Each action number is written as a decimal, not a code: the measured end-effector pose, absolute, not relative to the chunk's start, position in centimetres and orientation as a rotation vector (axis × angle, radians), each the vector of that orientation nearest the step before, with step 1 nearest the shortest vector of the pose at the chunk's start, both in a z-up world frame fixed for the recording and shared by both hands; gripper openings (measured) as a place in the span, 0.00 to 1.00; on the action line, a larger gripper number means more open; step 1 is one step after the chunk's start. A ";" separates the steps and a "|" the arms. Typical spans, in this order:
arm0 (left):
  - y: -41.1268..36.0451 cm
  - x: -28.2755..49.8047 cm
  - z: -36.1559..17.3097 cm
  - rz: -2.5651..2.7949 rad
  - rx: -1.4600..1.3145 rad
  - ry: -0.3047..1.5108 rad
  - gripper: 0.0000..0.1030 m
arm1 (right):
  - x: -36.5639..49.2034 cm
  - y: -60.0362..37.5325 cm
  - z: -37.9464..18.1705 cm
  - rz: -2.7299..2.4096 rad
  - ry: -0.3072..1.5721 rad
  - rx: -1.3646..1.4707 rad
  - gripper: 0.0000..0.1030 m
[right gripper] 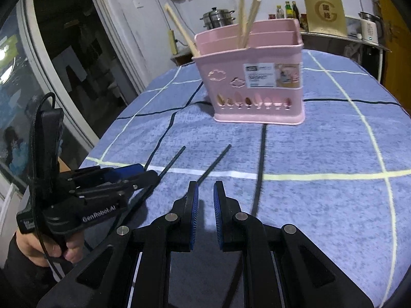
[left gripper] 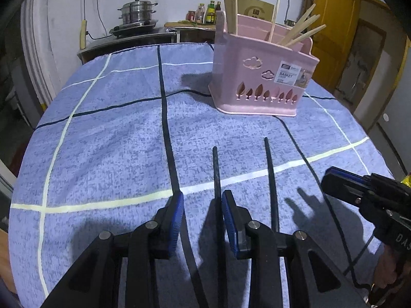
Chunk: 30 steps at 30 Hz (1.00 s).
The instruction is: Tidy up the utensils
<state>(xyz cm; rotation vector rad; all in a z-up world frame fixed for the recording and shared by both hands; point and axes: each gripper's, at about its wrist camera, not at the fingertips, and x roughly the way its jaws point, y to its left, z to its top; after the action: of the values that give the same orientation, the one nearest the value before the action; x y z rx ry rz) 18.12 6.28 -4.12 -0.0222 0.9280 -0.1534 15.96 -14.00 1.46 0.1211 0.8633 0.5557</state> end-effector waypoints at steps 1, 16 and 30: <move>6.4 18.2 -4.2 -0.150 -0.024 0.933 0.30 | 16.3 -13.5 1.3 0.560 0.872 0.115 0.12; 8.4 17.6 -3.2 -0.132 -0.063 0.887 0.17 | 19.1 -10.0 -1.2 0.519 0.971 0.092 0.12; 6.4 18.2 -4.0 -0.195 -0.071 0.935 0.17 | 18.5 -11.1 -0.8 0.560 0.985 -0.063 0.10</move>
<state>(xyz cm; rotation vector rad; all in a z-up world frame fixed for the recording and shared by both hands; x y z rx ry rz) 18.19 6.40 -4.00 -0.0707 0.9351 -0.1945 18.47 -11.14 -0.79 -0.0629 0.9854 0.5603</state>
